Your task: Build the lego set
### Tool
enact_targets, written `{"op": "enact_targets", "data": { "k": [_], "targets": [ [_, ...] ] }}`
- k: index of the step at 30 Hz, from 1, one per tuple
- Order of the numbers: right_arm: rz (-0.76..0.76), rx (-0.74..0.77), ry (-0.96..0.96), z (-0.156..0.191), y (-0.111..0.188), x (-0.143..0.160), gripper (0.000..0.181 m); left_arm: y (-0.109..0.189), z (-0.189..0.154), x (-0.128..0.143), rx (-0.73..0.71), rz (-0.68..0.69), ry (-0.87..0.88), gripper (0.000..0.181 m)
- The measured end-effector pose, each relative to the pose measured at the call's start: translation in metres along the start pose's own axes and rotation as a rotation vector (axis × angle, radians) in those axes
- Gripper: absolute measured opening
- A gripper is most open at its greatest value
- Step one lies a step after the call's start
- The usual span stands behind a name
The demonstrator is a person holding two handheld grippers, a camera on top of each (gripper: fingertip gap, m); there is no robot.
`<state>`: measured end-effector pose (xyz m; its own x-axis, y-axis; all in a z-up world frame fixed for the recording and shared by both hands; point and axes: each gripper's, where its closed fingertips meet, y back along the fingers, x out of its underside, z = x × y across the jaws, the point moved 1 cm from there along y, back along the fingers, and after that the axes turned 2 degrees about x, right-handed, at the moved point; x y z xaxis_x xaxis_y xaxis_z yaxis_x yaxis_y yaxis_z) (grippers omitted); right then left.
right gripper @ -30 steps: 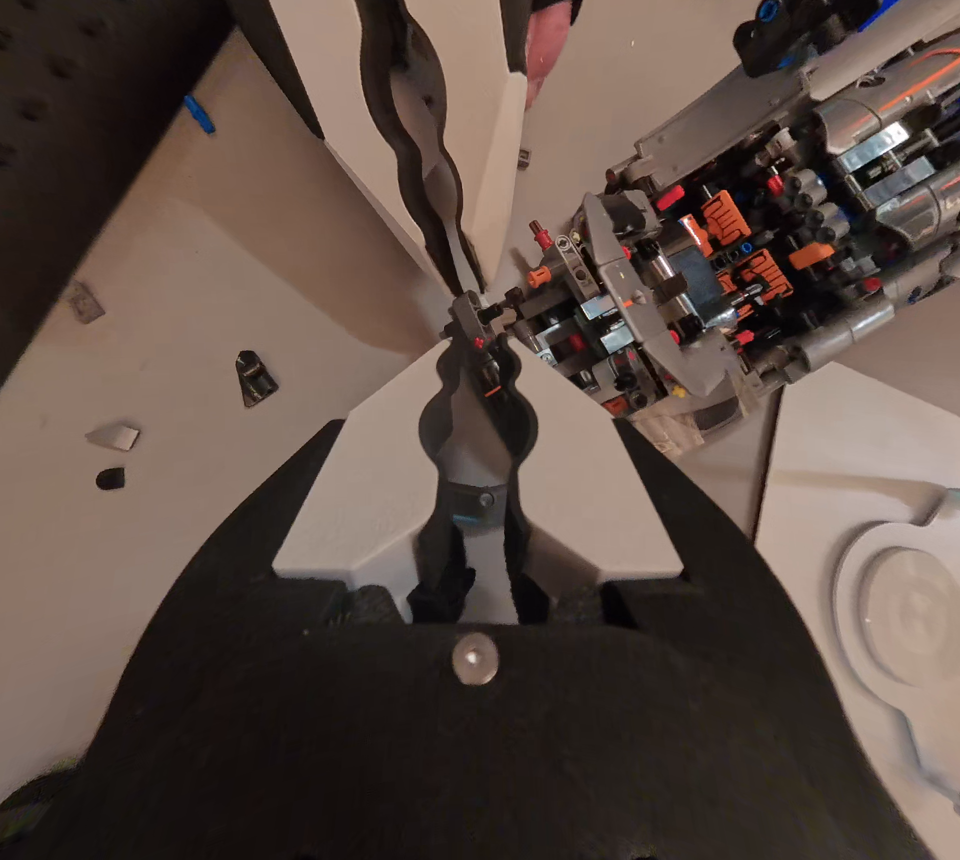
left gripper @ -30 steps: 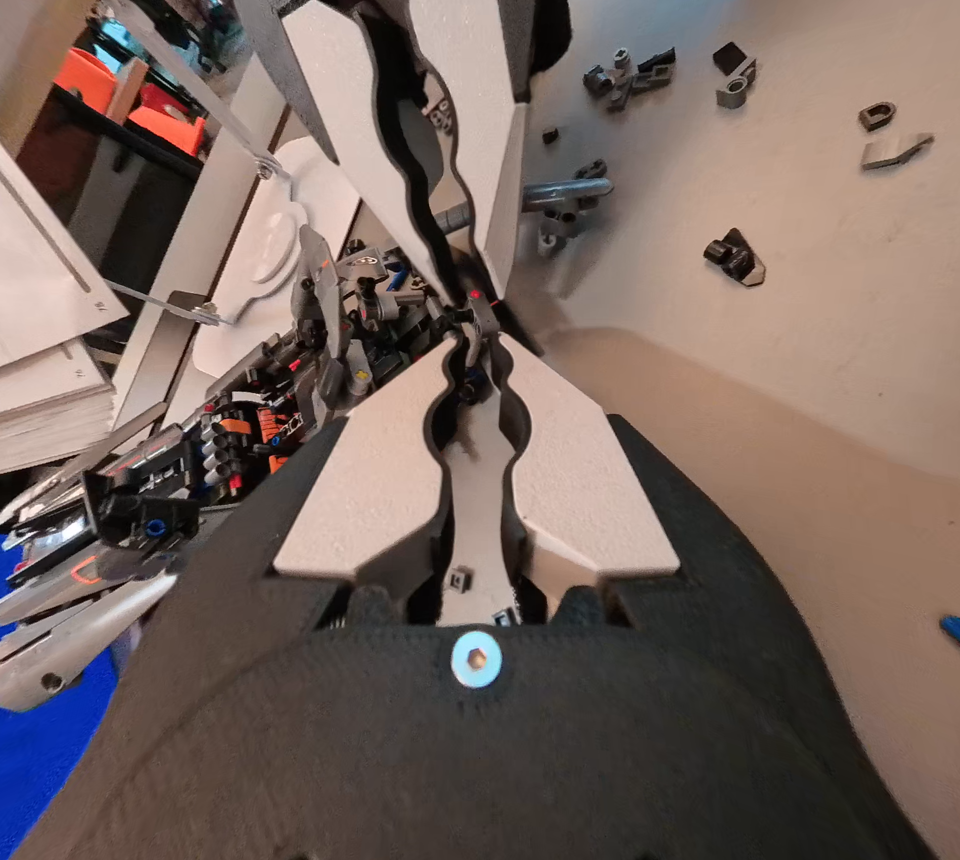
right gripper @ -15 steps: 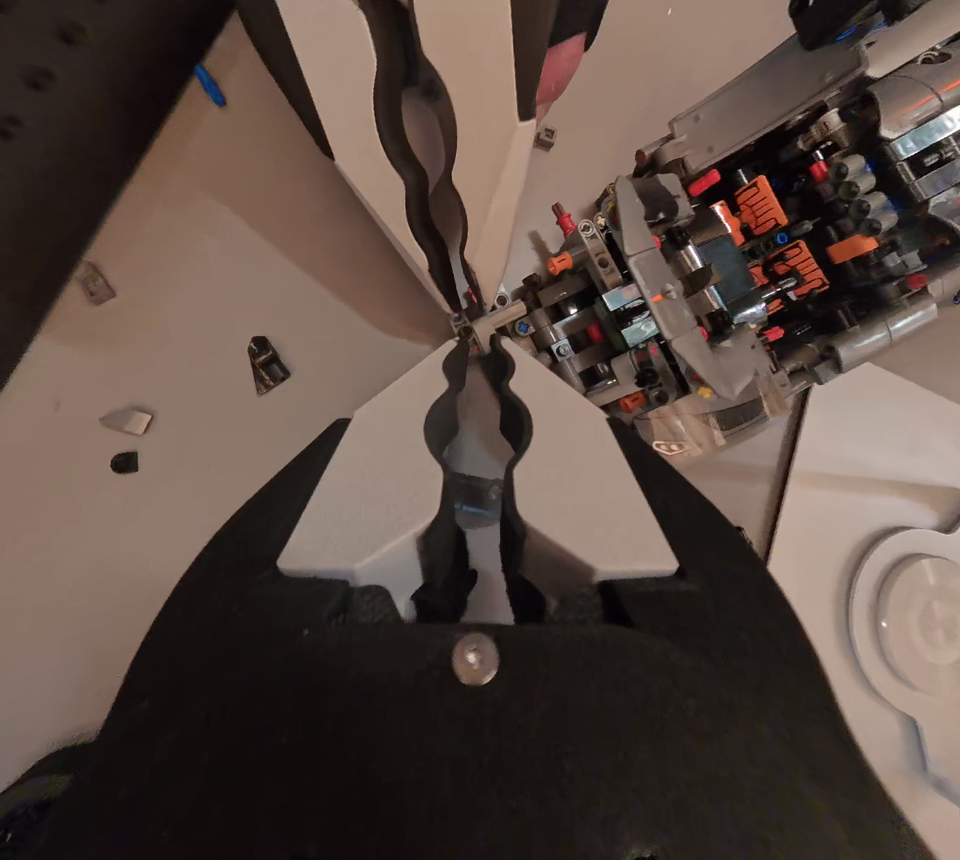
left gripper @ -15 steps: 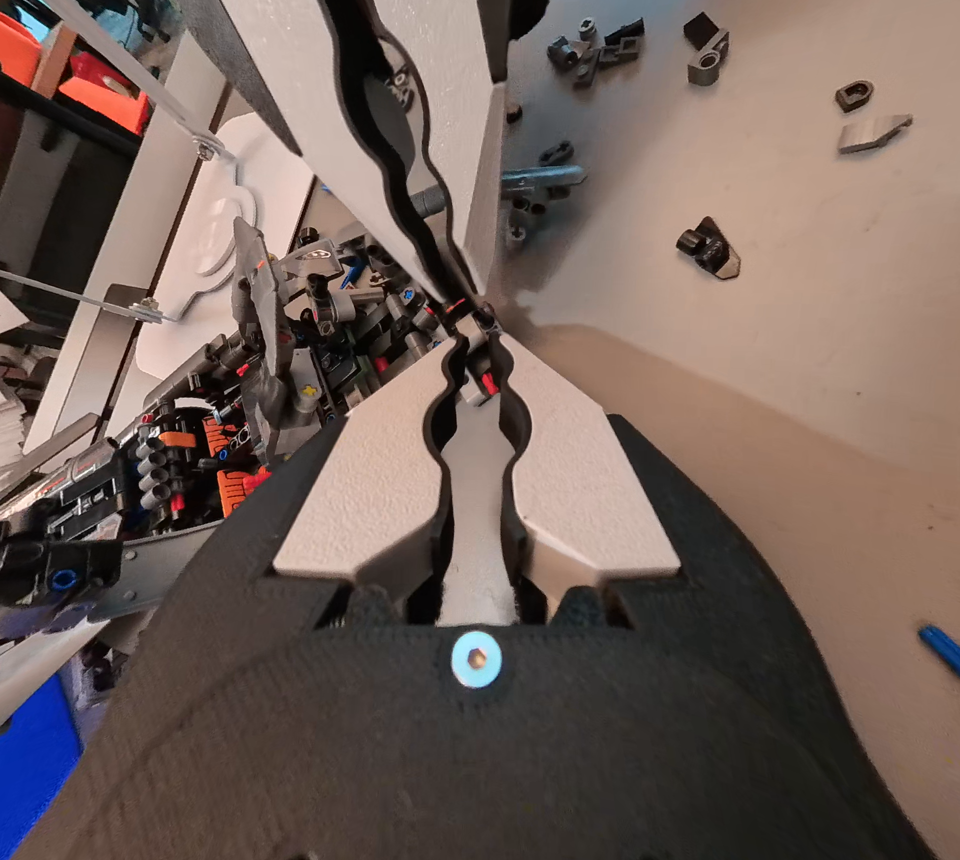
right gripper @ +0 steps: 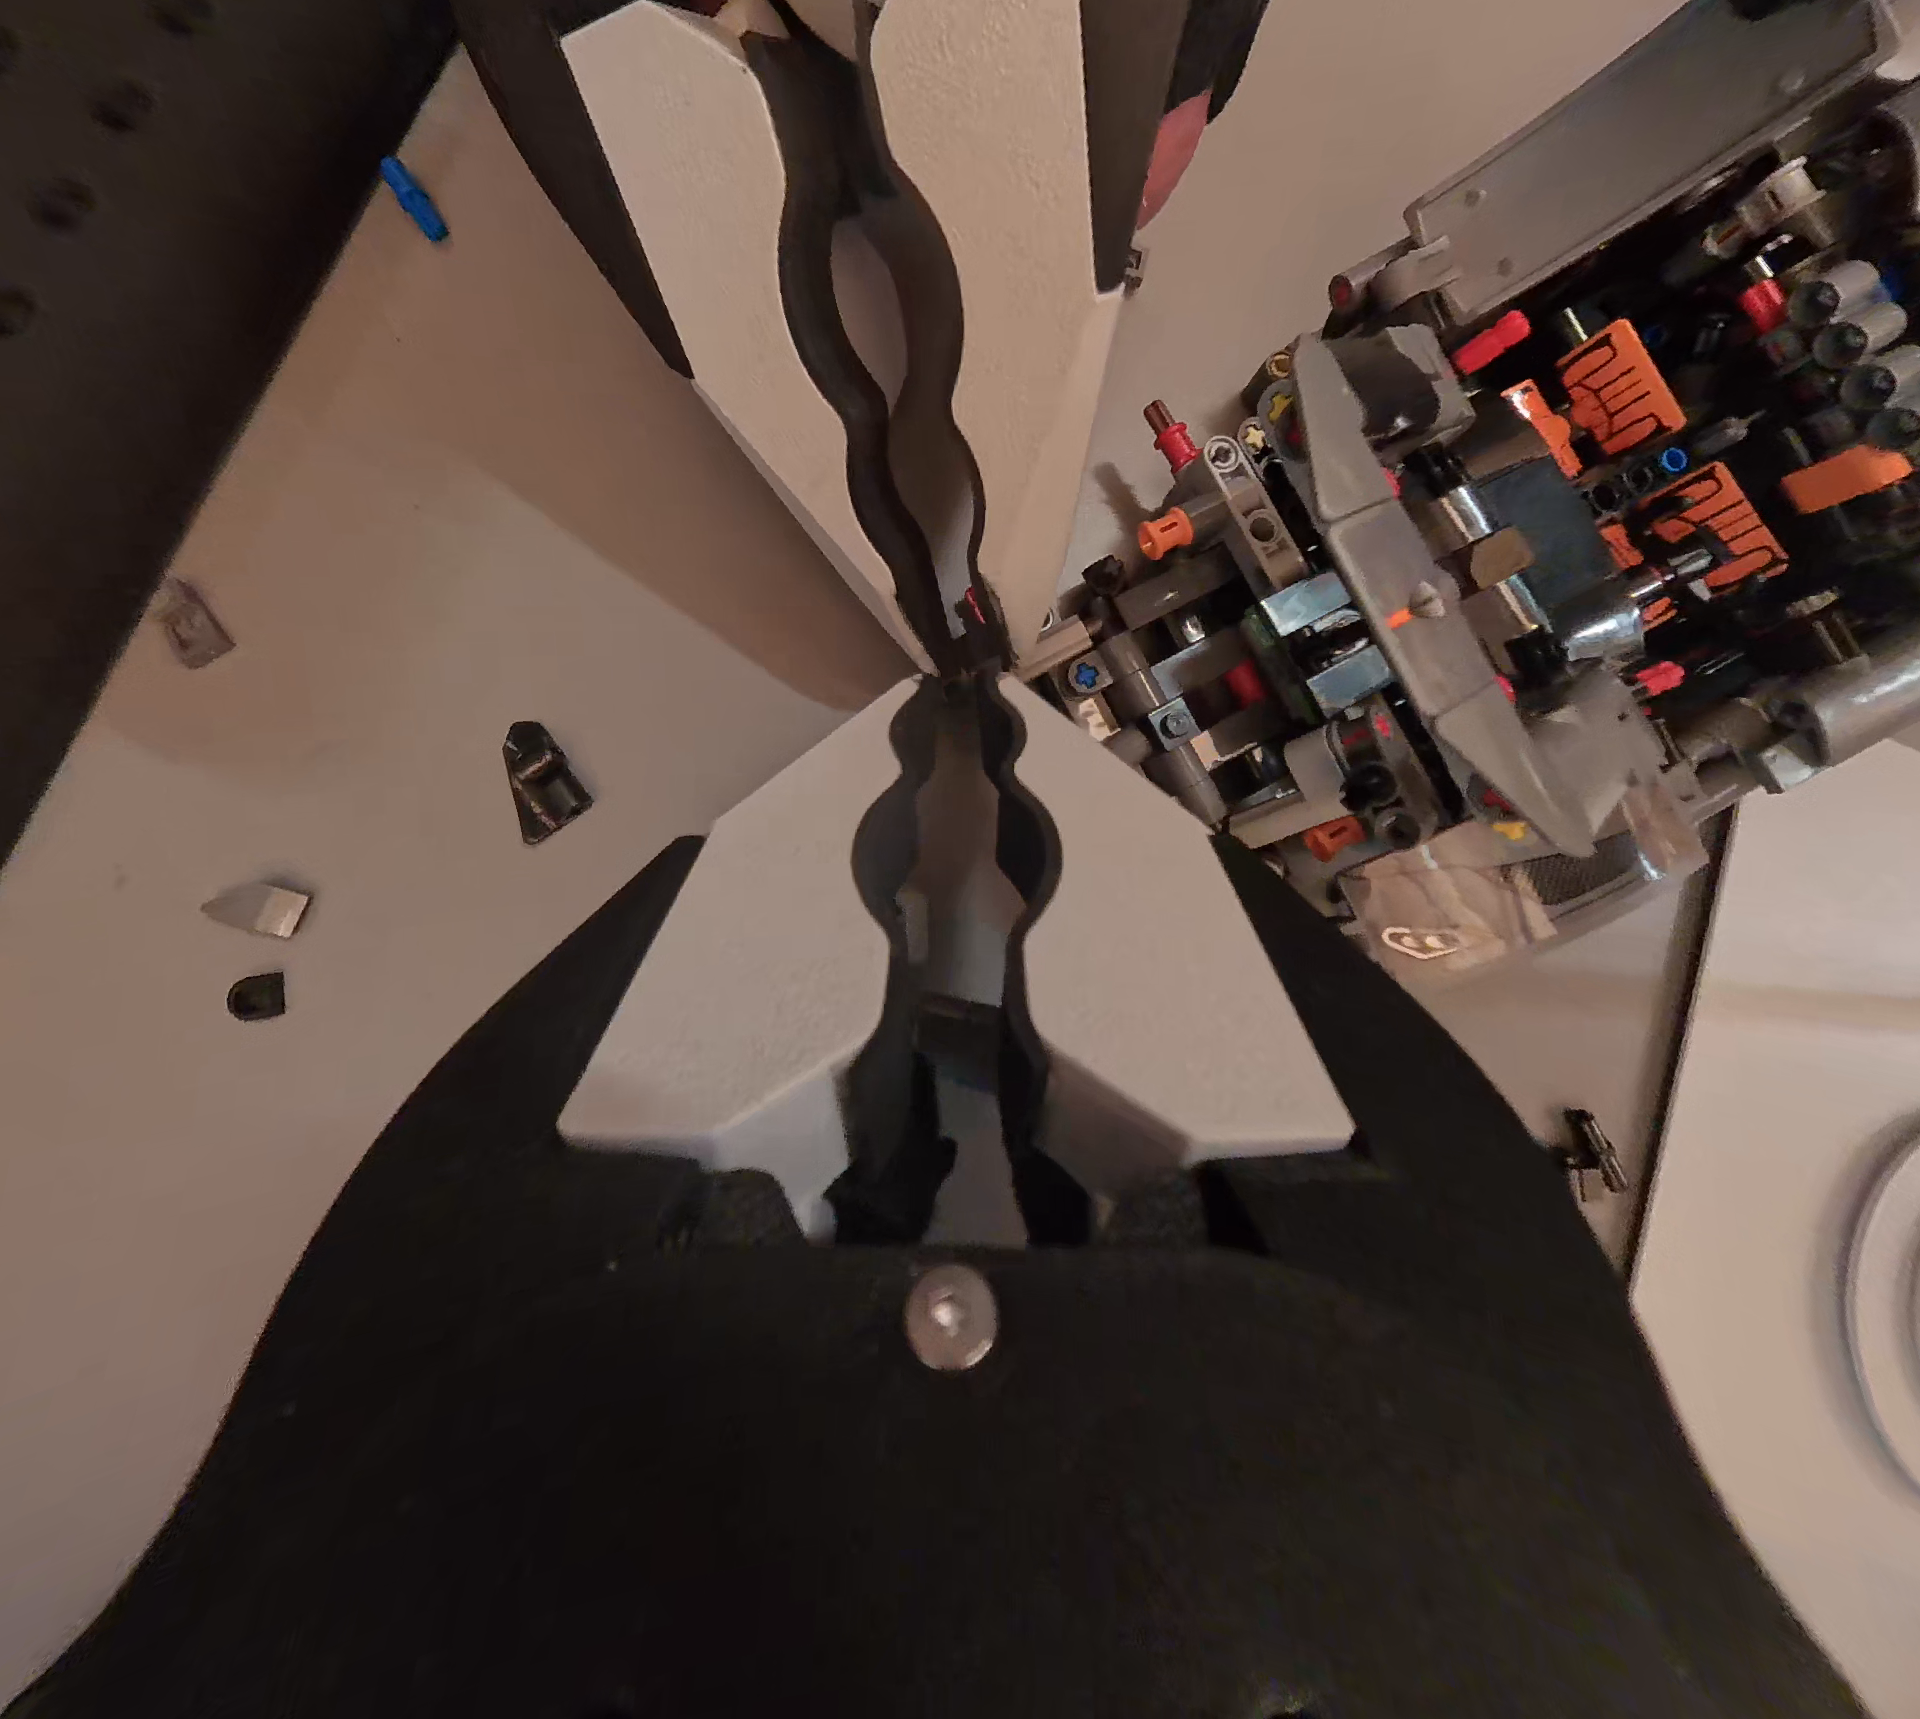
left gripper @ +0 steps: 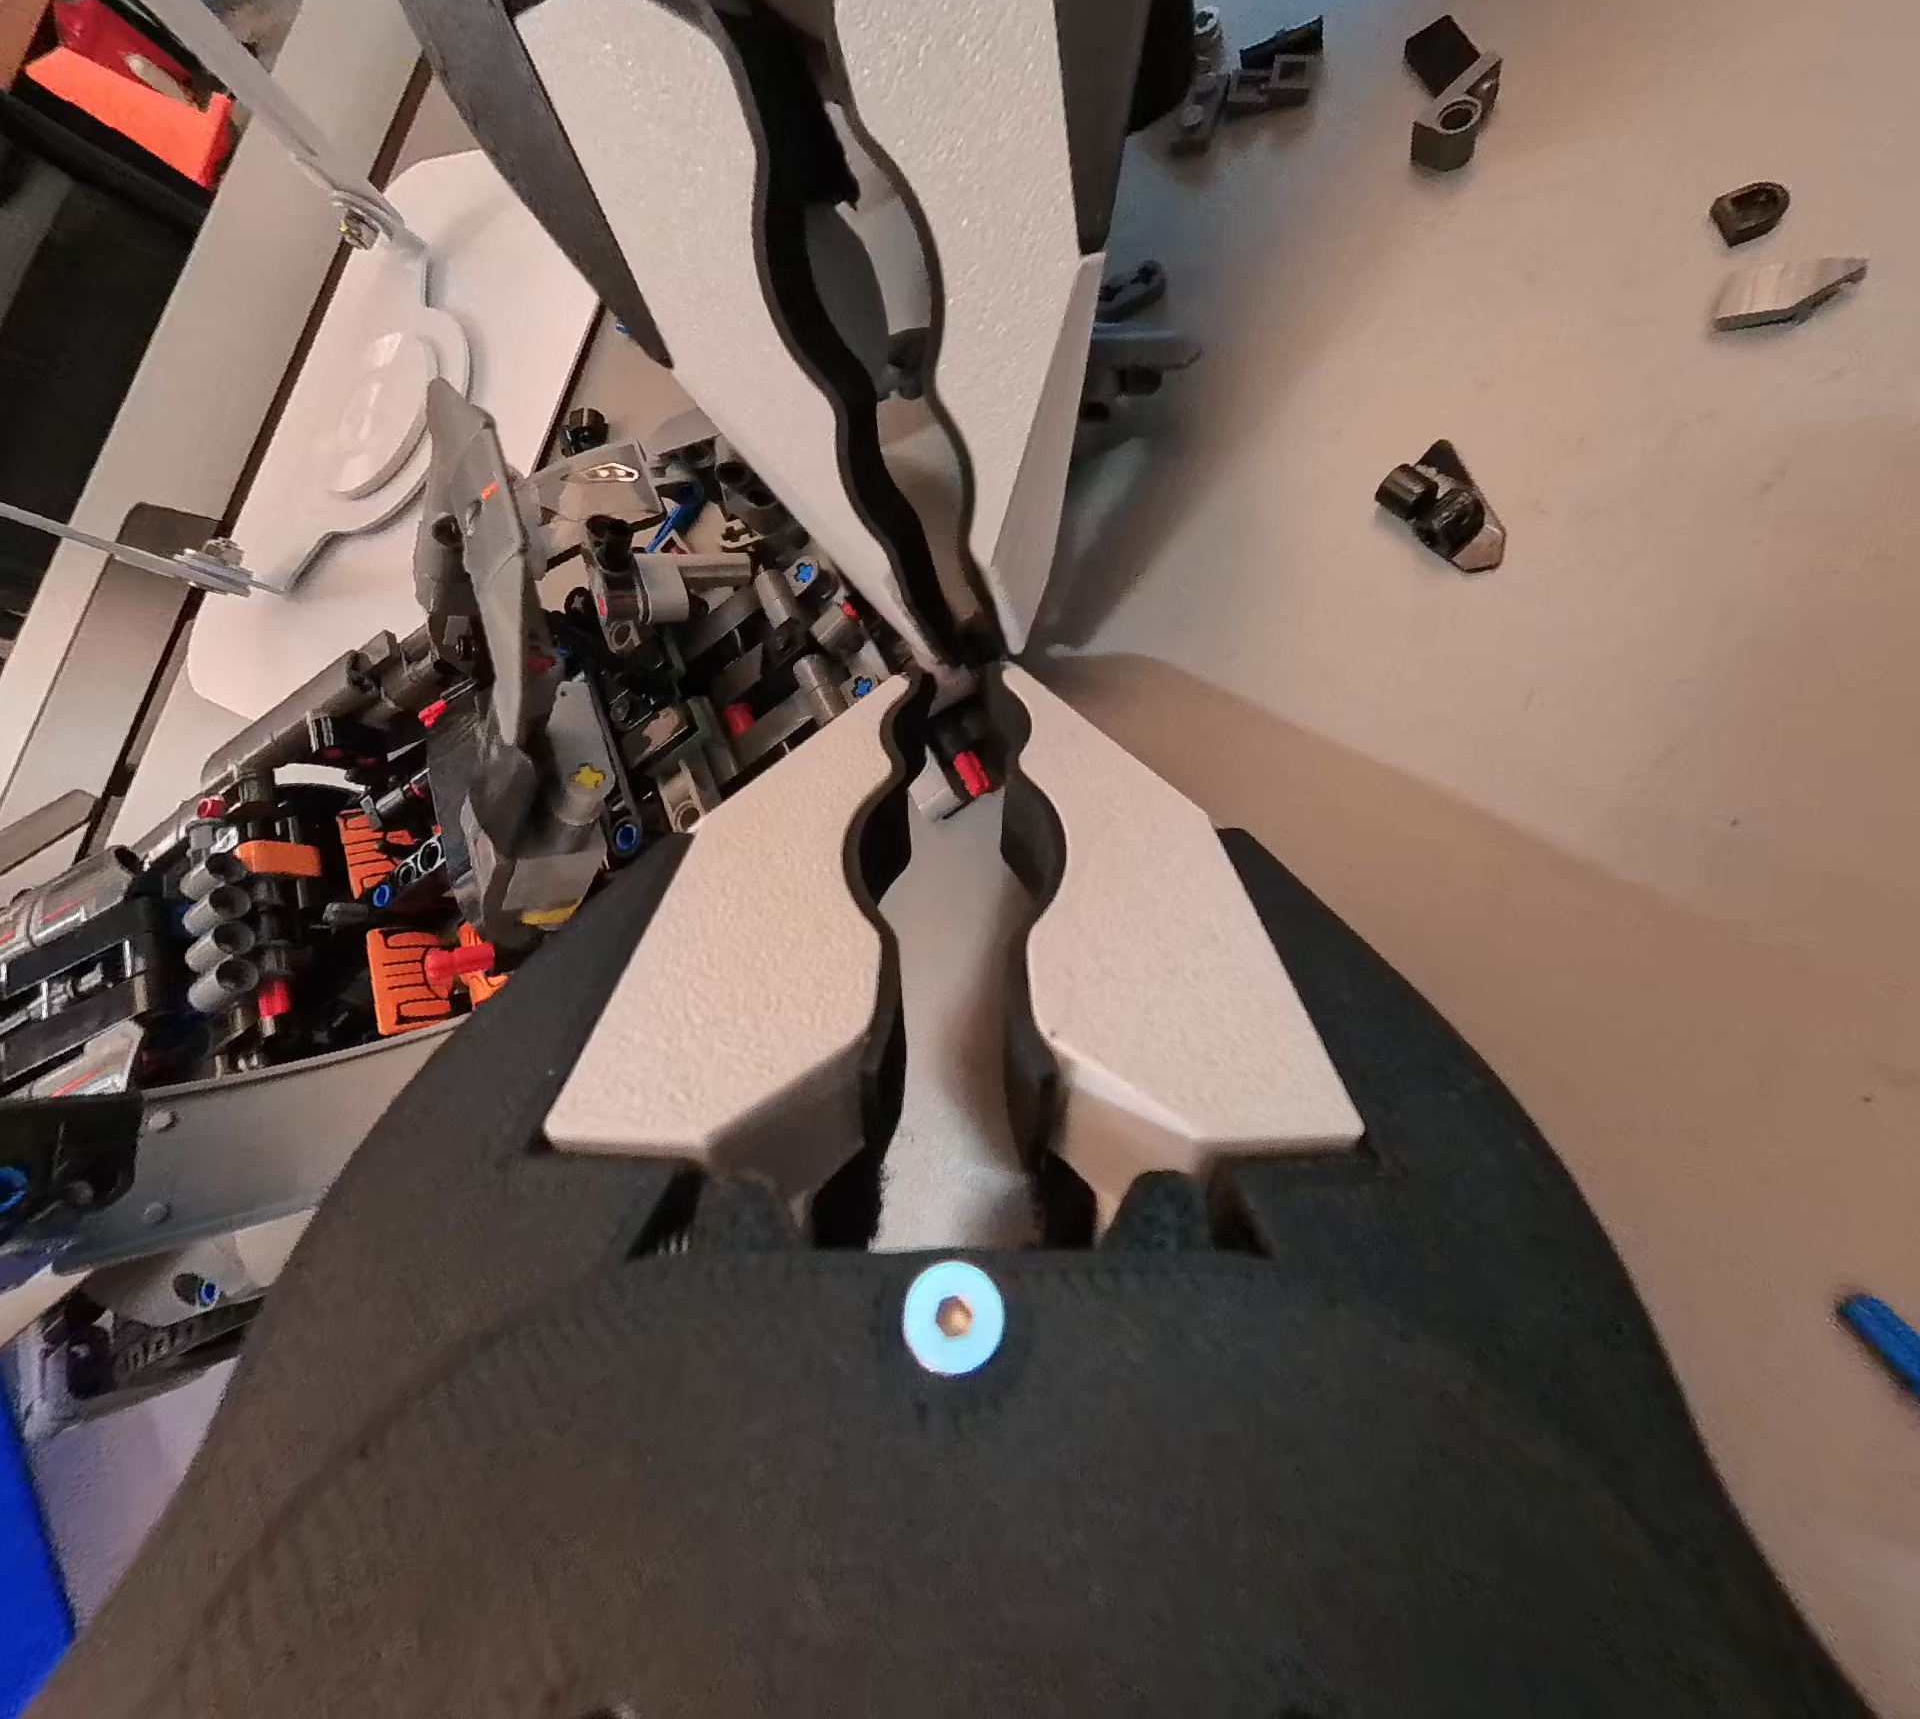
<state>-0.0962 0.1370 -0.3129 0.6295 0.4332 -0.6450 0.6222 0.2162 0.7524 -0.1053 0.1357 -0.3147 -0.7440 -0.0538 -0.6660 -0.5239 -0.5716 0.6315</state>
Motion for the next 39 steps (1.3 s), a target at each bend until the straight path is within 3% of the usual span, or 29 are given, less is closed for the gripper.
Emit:
{"op": "enact_targets", "data": {
  "k": [6, 30, 34, 39],
  "targets": [
    [0.023, 0.022, -0.002, -0.002, -0.002, 0.001, 0.002, -0.001, -0.002, 0.002, 0.016, 0.011, 0.007, 0.0],
    [0.122, 0.045, -0.035, 0.001, -0.002, 0.0, 0.0, -0.004, -0.005, 0.005, -0.038, 0.174, -0.145, 0.0],
    [0.014, -0.006, -0.093, 0.002, 0.016, -0.021, 0.001, -0.004, -0.005, 0.005, -0.046, 0.193, -0.154, 0.0],
    [0.04, -0.01, -0.102, -0.006, 0.034, -0.008, 0.001, -0.004, -0.005, 0.003, -0.044, 0.19, -0.155, 0.0]
  ]
}}
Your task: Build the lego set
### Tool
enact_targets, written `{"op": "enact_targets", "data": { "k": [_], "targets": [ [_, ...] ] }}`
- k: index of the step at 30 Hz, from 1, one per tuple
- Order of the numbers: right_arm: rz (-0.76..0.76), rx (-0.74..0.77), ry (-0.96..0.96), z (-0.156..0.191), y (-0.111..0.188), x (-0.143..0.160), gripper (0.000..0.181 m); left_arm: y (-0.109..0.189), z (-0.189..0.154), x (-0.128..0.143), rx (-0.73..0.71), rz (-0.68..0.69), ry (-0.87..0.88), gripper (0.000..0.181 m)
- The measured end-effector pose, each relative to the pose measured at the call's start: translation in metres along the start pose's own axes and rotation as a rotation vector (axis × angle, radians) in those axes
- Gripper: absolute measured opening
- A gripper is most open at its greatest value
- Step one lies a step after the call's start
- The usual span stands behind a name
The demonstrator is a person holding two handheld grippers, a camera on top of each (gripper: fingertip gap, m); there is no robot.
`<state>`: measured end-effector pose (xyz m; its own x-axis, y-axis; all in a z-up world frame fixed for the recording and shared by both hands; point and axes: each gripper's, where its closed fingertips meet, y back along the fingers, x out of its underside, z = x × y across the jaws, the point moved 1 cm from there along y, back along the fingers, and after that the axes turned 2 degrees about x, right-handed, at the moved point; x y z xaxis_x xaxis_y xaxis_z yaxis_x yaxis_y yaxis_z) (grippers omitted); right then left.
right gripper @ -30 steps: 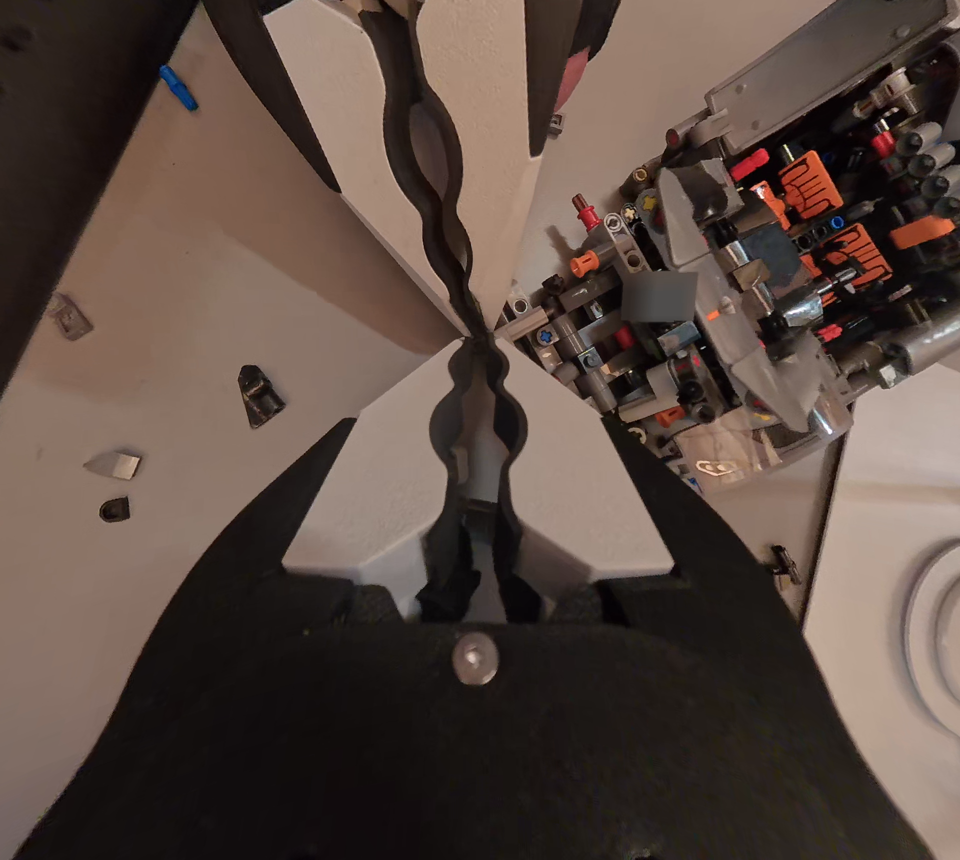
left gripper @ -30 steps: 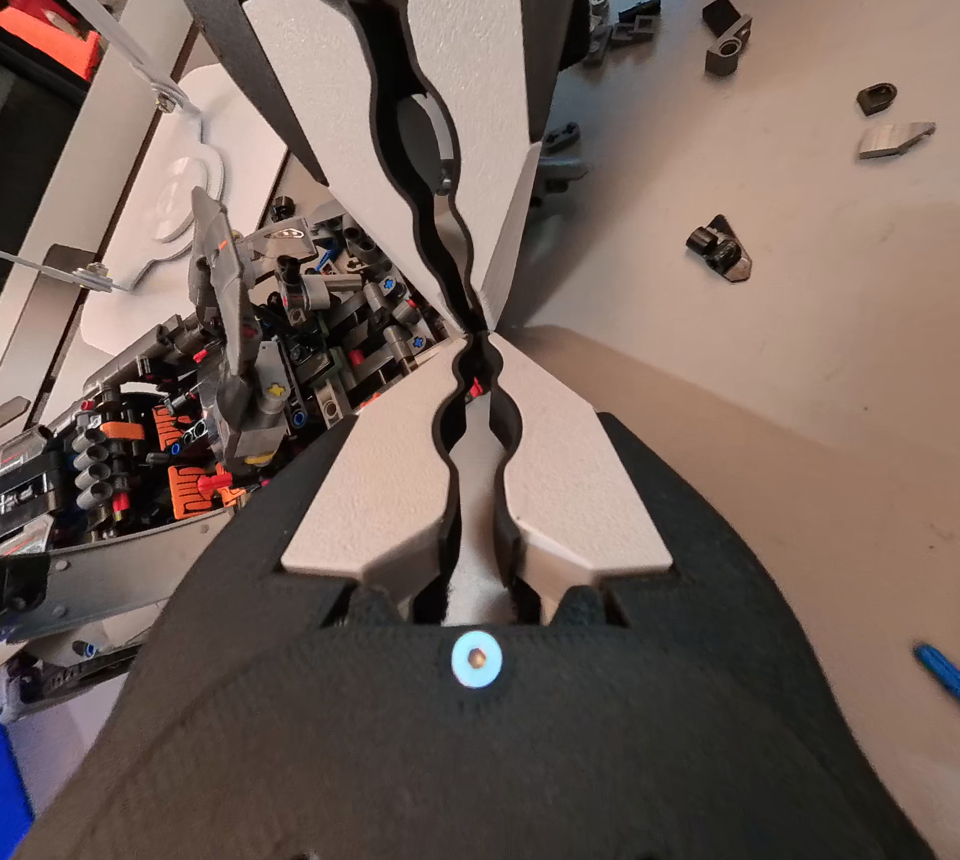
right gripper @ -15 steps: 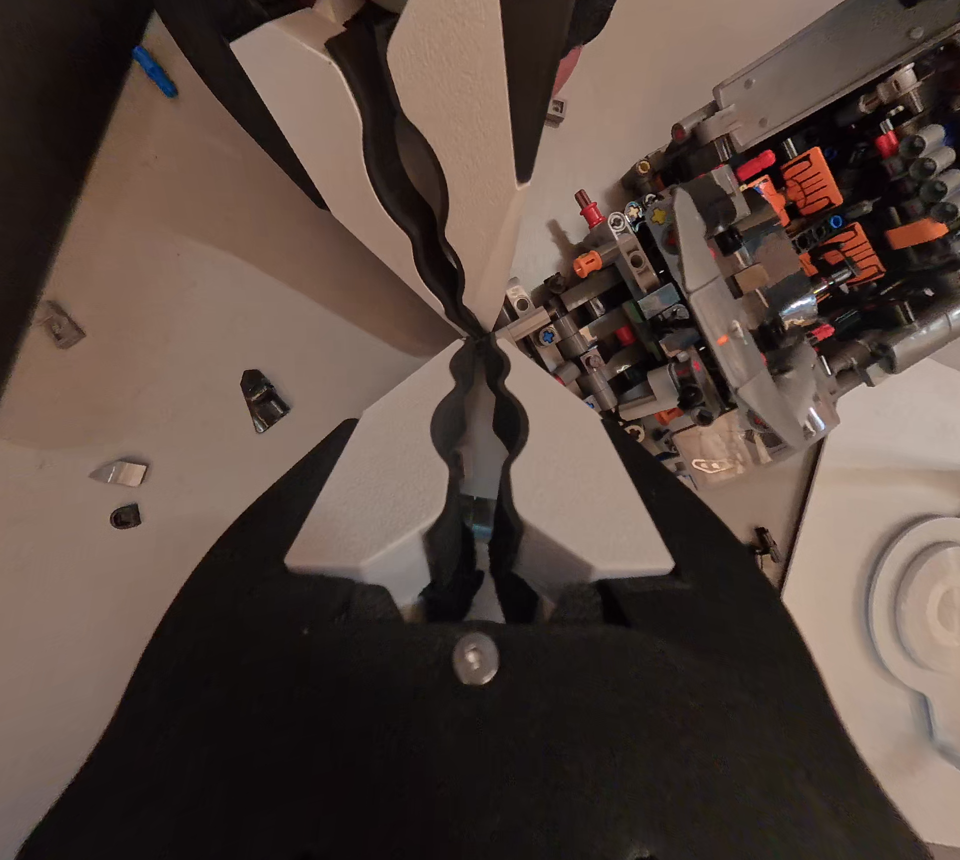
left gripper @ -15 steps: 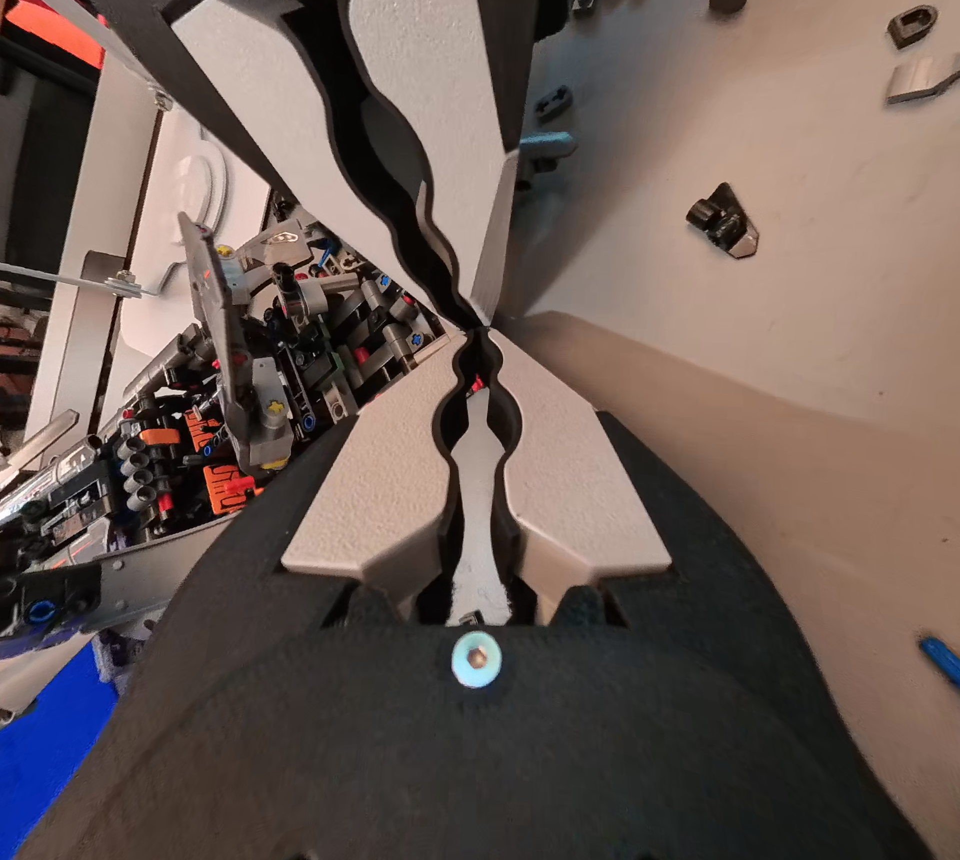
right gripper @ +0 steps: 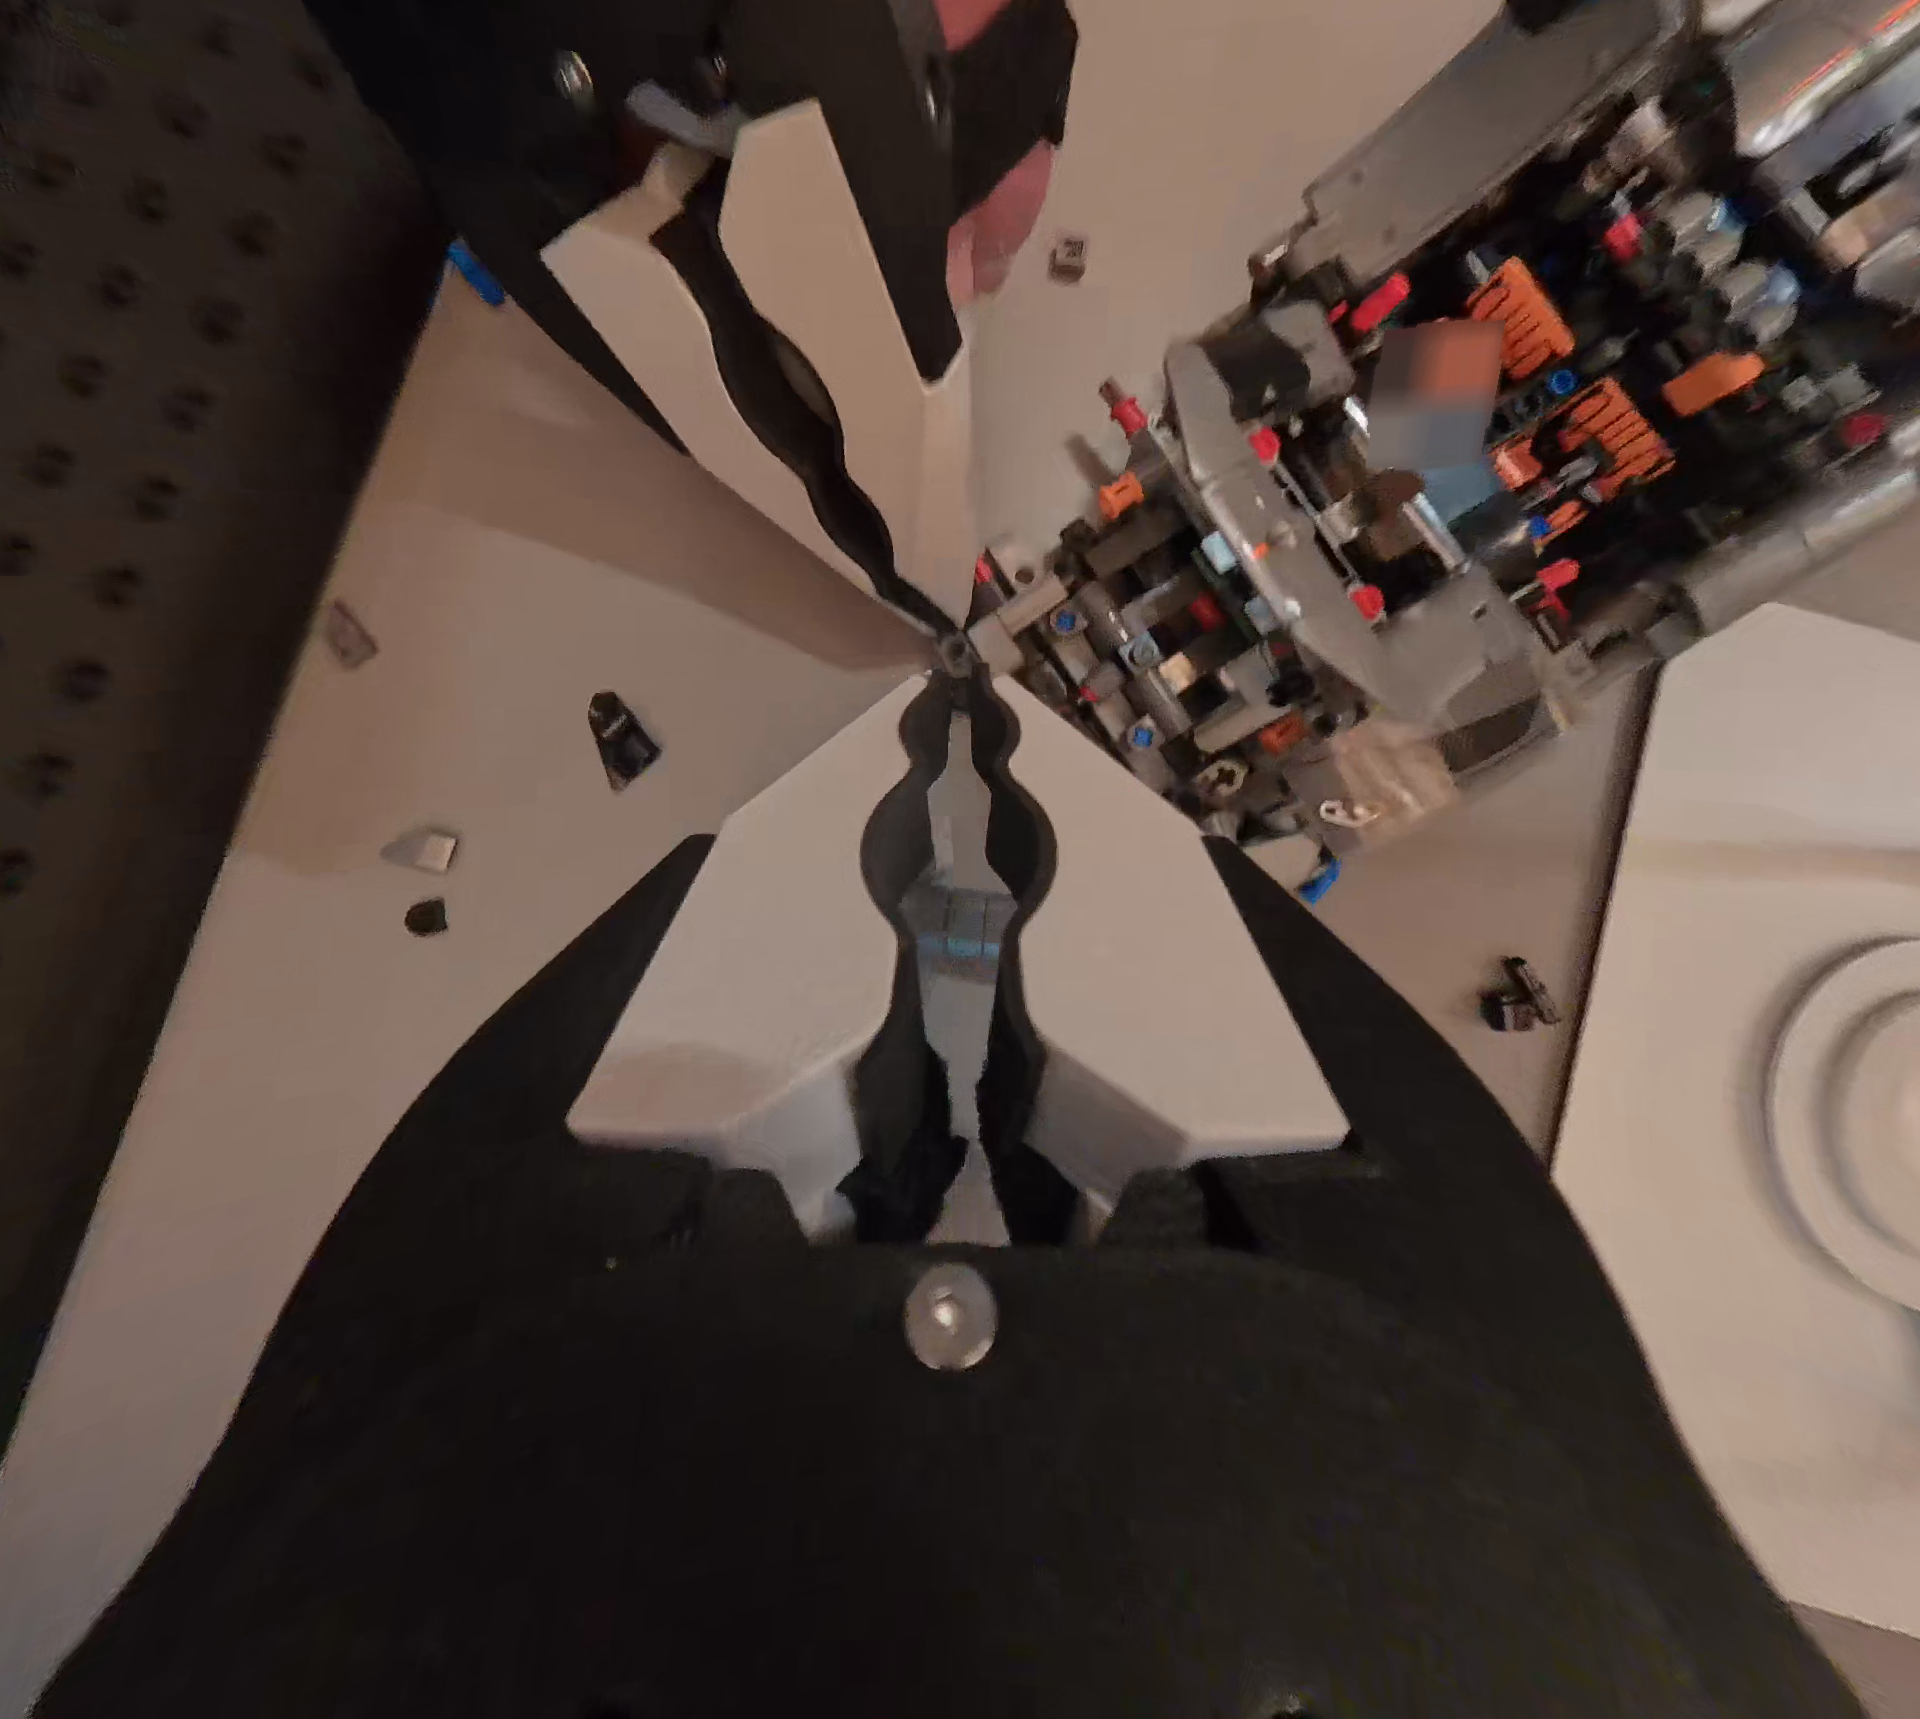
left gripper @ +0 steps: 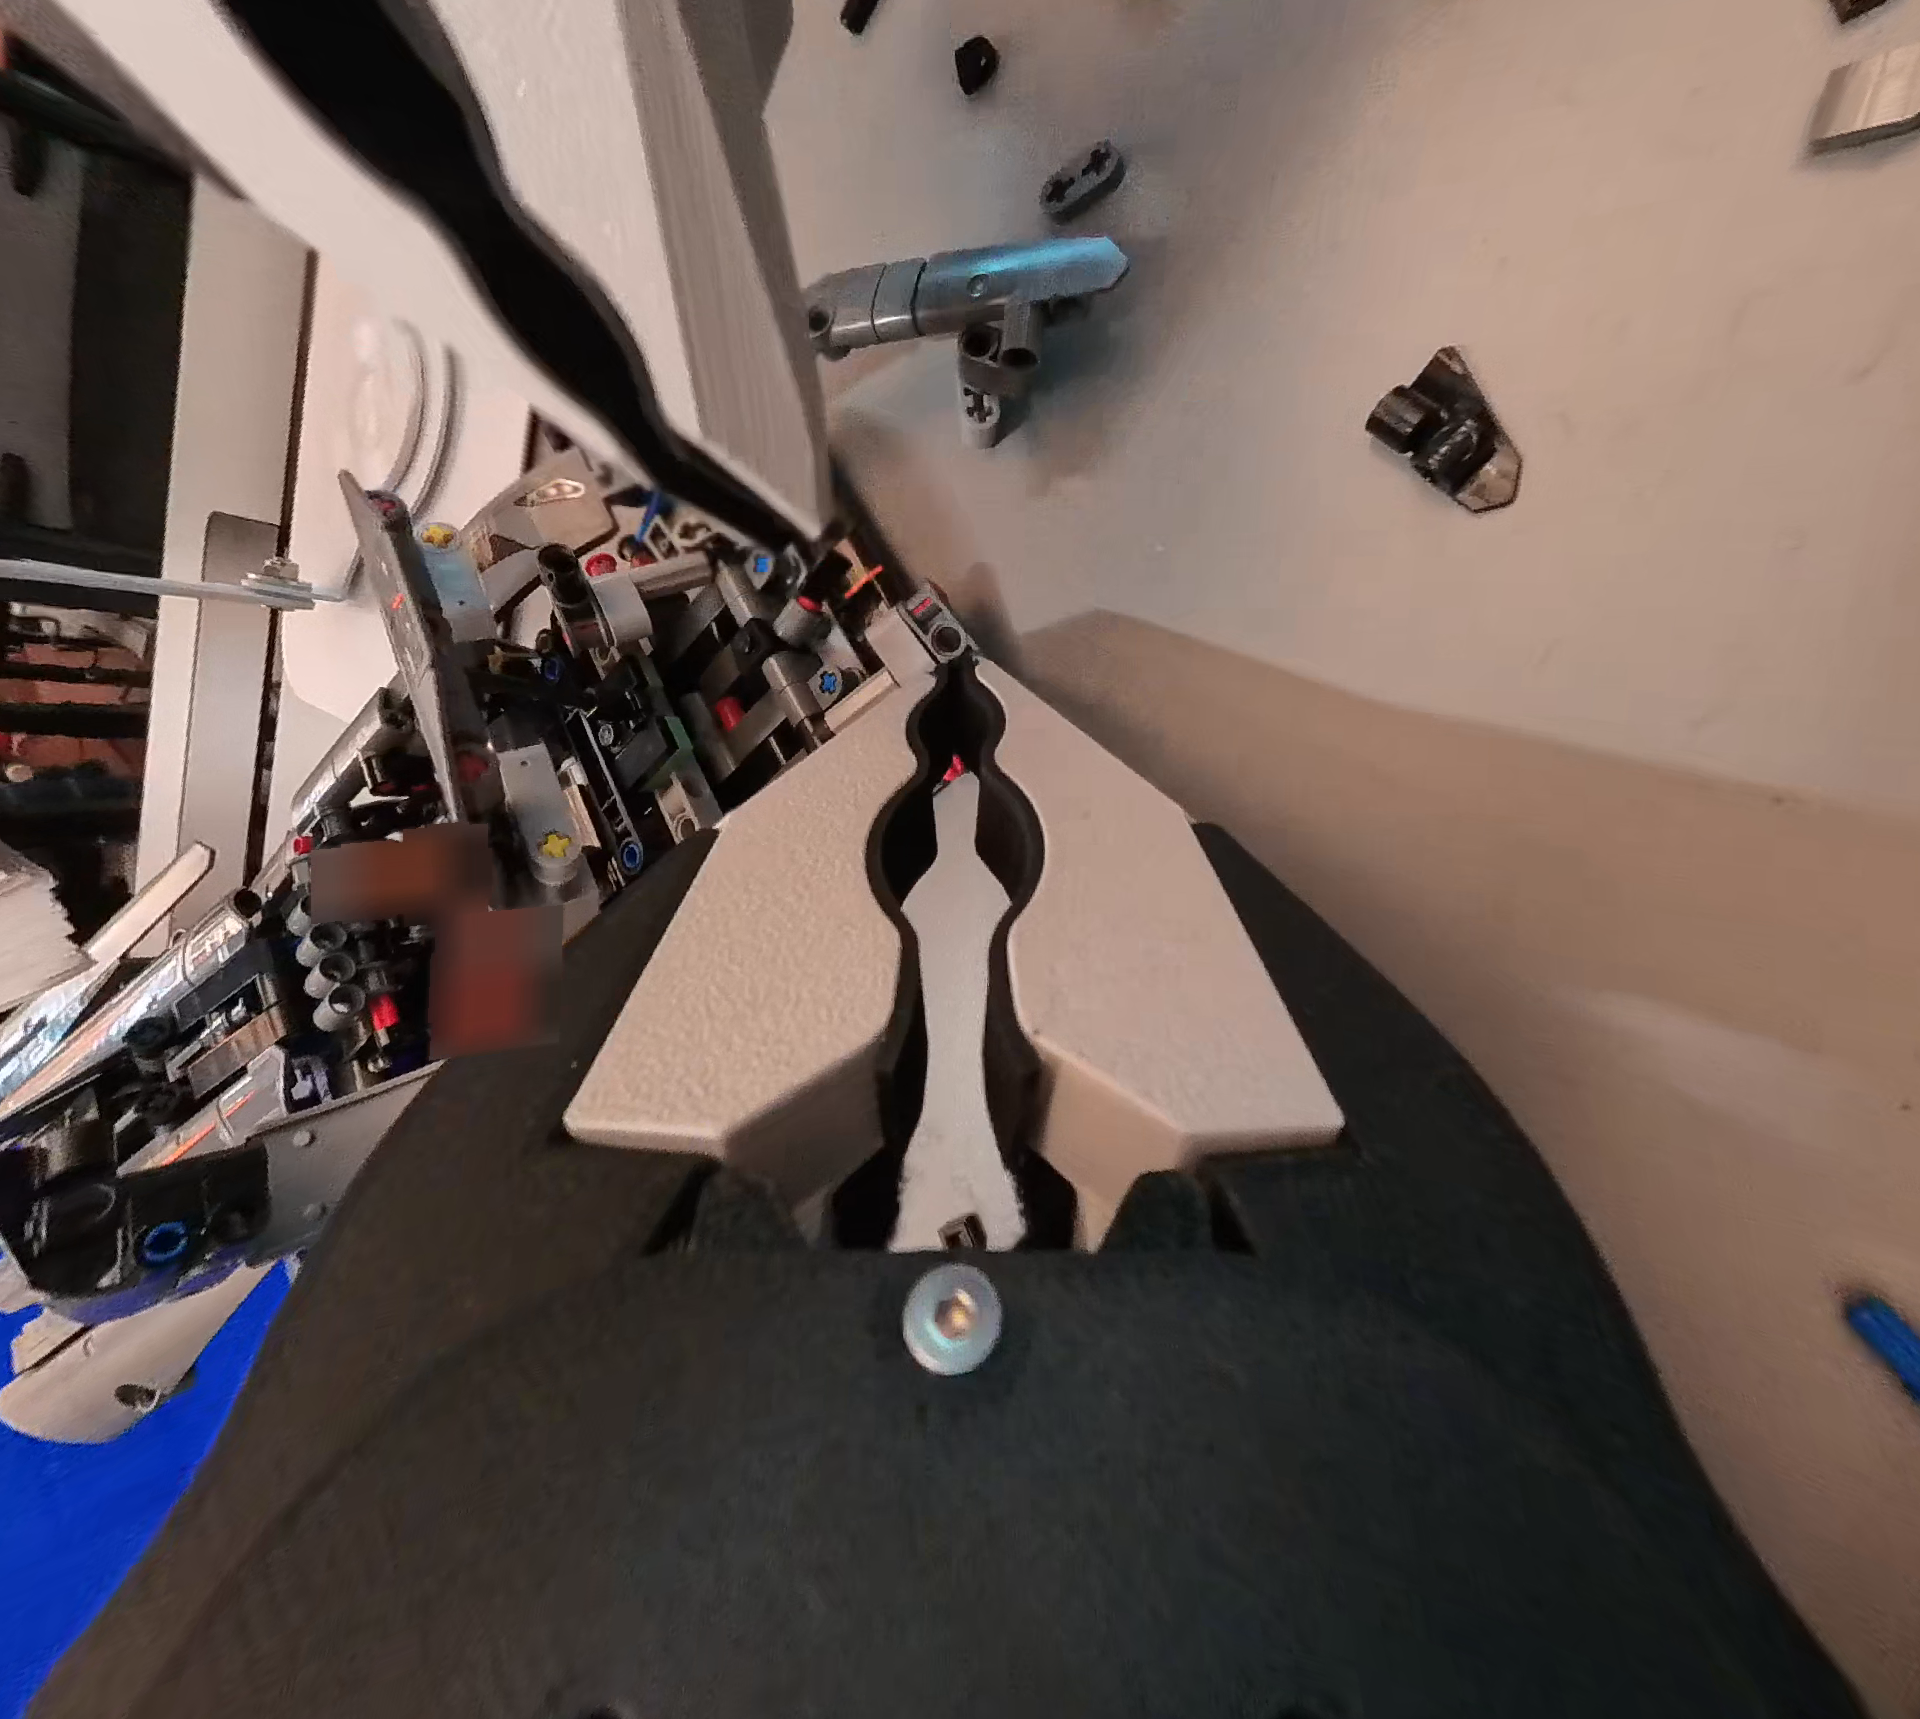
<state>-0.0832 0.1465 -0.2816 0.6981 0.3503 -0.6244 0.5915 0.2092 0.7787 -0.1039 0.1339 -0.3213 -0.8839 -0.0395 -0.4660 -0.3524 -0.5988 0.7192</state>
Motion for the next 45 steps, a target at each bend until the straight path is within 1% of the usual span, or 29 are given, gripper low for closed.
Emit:
{"op": "enact_targets", "data": {
  "k": [5, 8, 9, 11, 12, 14, 16, 20, 25, 31, 36, 38, 39, 42, 45],
  "targets": [
    [0.014, -0.027, -0.029, -0.002, -0.002, 0.008, 0.001, 0.009, 0.007, 0.004, -0.017, -0.029, 0.025, 0.001],
    [0.056, -0.025, -0.008, 0.002, -0.016, 0.015, 0.001, 0.013, 0.008, 0.004, 0.002, -0.05, 0.046, 0.017],
    [0.07, -0.029, -0.002, 0.004, -0.02, 0.017, 0.002, 0.013, 0.007, 0.003, 0.001, -0.057, 0.041, 0.019],
    [0.07, -0.048, -0.006, 0.007, -0.023, 0.017, 0.001, 0.009, 0.002, 0.0, 0.014, -0.06, 0.036, 0.029],
    [0.067, -0.056, -0.017, 0.008, -0.024, 0.017, 0.001, 0.006, 0.002, 0.001, -0.004, -0.045, 0.013, 0.034],
    [0.063, -0.061, -0.038, 0.006, -0.024, 0.019, 0.001, 0.002, 0.005, 0.0, -0.057, -0.029, -0.042, 0.031],
    [0.048, -0.084, -0.067, 0.006, -0.024, 0.019, 0.002, 0.0, 0.007, 0.0, -0.075, -0.019, -0.052, 0.03],
    [0.056, -0.107, -0.099, 0.008, -0.029, 0.023, 0.002, -0.001, 0.009, 0.001, -0.072, -0.025, 0.003, 0.03],
    [0.043, -0.108, -0.109, 0.008, -0.031, 0.021, 0.002, -0.005, 0.009, 0.001, -0.086, -0.009, 0.012, 0.022],
    [0.029, -0.134, -0.145, 0.008, -0.031, 0.022, 0.001, -0.007, 0.022, 0.01, -0.161, 0.038, 0.031, 0.019],
    [0.017, -0.149, -0.167, 0.007, -0.031, 0.022, 0.002, -0.005, 0.026, 0.01, -0.156, 0.001, 0.079, 0.015],
    [0.016, -0.147, -0.165, 0.007, -0.031, 0.022, 0.002, -0.004, 0.026, 0.008, -0.156, -0.014, 0.082, 0.007],
    [0.015, -0.144, -0.159, 0.007, -0.031, 0.021, 0.002, -0.003, 0.026, 0.008, -0.158, -0.012, 0.083, 0.007],
    [0.015, -0.137, -0.149, 0.007, -0.031, 0.021, 0.002, -0.003, 0.028, 0.008, -0.137, -0.039, 0.135, 0.007],
    [0.014, -0.135, -0.148, 0.006, -0.031, 0.021, 0.002, 0.001, 0.035, 0.009, -0.128, -0.087, 0.226, 0.006]
  ]
}}
